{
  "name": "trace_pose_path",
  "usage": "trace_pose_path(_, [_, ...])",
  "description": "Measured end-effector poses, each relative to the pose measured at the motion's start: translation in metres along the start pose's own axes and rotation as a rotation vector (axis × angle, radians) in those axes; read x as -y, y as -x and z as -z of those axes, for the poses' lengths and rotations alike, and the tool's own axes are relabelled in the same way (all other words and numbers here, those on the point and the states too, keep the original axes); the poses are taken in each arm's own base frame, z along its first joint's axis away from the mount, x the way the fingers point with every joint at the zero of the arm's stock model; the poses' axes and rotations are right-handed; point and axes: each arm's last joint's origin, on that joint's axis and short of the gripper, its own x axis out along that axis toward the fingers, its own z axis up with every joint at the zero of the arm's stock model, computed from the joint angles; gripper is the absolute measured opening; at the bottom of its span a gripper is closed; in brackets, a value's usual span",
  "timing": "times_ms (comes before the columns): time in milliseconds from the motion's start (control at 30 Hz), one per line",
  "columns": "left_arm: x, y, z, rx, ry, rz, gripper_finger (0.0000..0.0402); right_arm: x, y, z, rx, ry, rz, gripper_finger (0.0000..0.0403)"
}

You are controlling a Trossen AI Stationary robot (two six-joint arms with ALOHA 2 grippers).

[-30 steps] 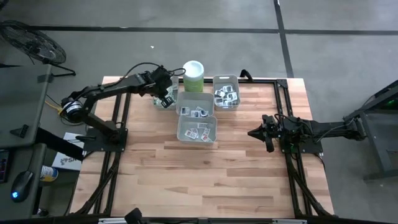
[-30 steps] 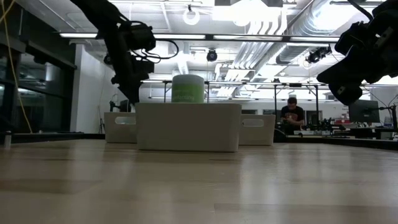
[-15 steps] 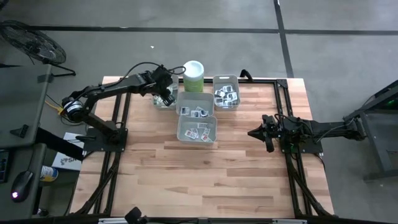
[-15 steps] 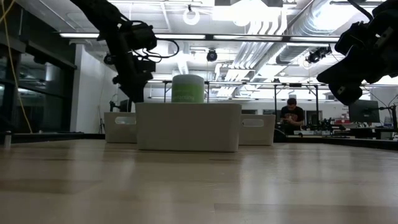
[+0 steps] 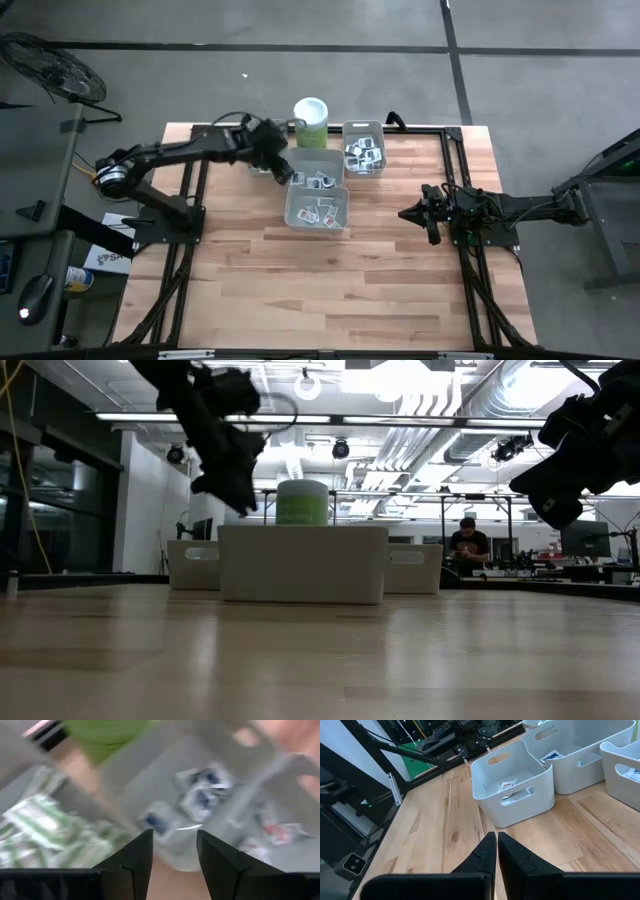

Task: Pick & Place First Aid Supplies
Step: Return to Home Position

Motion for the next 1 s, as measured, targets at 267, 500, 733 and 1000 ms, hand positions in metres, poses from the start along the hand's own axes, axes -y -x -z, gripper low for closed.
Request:
trace_pose_path(267, [0.096, 0.026, 0.026, 0.179, -0.124, 0.140, 0.0150, 0.000, 0.000, 0.000, 0.000, 0.000, 0.000, 0.0012])
trace_pose_path(500, [0.129, 0.040, 0.045, 0.299, -0.239, 0.259, 0.0150, 0.000, 0.000, 0.000, 0.000, 0.000, 0.000, 0.0012])
trace_pose_path(733, [0.097, 0.055, 0.074, 0.447, -0.174, 0.307, 0.0150, 0.000, 0.000, 0.000, 0.000, 0.000, 0.000, 0.0012])
trace_pose_path(1000, [0.052, 0.060, 0.099, 0.485, -0.122, 0.284, 0.0150, 0.000, -0.001, 0.000, -0.006, 0.000, 0.003, 0.0012])
